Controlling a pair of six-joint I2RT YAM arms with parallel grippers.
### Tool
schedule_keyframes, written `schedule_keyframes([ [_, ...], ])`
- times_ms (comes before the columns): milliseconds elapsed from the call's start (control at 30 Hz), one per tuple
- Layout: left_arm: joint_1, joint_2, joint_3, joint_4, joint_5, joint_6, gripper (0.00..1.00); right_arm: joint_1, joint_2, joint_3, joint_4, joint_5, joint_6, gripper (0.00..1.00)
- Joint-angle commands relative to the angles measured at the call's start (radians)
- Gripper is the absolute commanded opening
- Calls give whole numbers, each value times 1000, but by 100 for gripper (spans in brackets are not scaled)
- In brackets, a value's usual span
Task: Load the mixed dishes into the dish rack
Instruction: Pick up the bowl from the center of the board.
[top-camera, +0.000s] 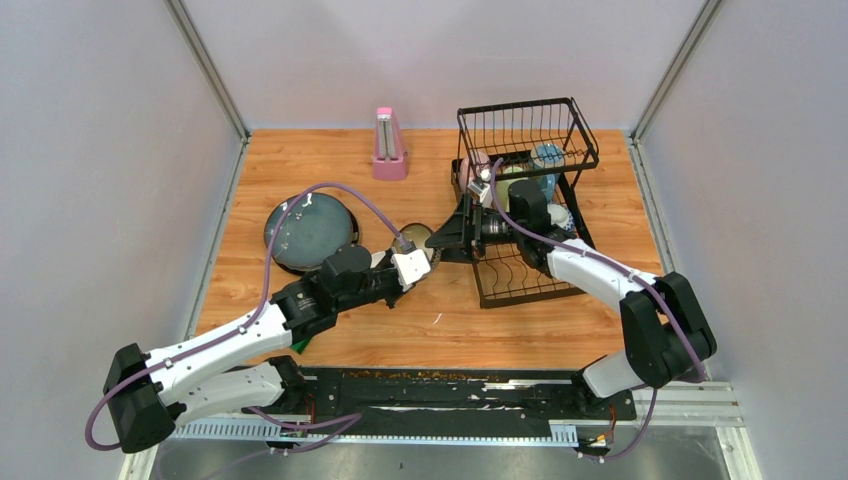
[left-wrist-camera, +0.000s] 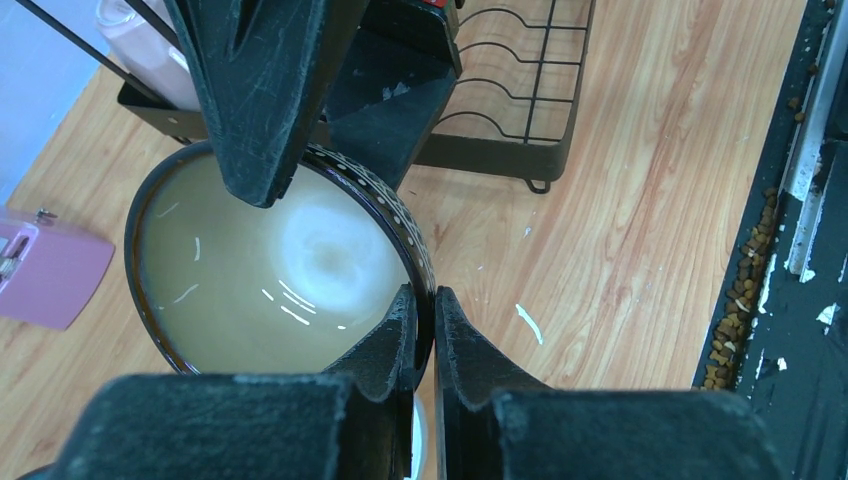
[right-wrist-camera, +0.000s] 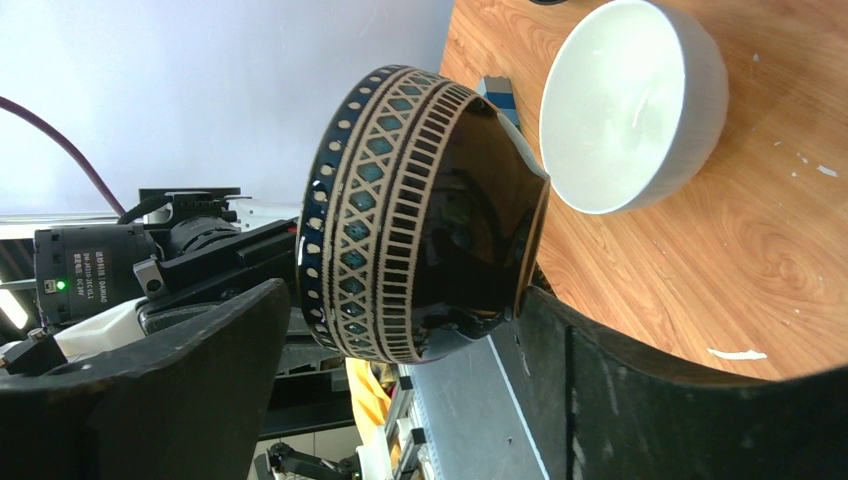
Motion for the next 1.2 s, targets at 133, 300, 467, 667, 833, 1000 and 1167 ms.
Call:
schedule_keyframes([
  [133,-8,-4,52,110,6,19,0,14,-6,10,36,25,-6,91],
  [300,-8,-10,48,114,-5,11,0,17,4,4,50,29,2,82],
  [467,-9,-20,36,136,-13,4,0,18,29,4,49,34,5,86],
  [667,-9,-14,34,143,-10,-4,0,19,16,-6,55,56,8,82],
  [833,-10,-13,33,148,-7,-10,0,18,6,-11,63,56,9,74],
  [1000,-10,-4,34,169,12,-23,0,19,1,-22,81,66,24,77],
  [1167,-12,5,31,175,7,-30,0,18,-13,-34,112,63,40,67],
])
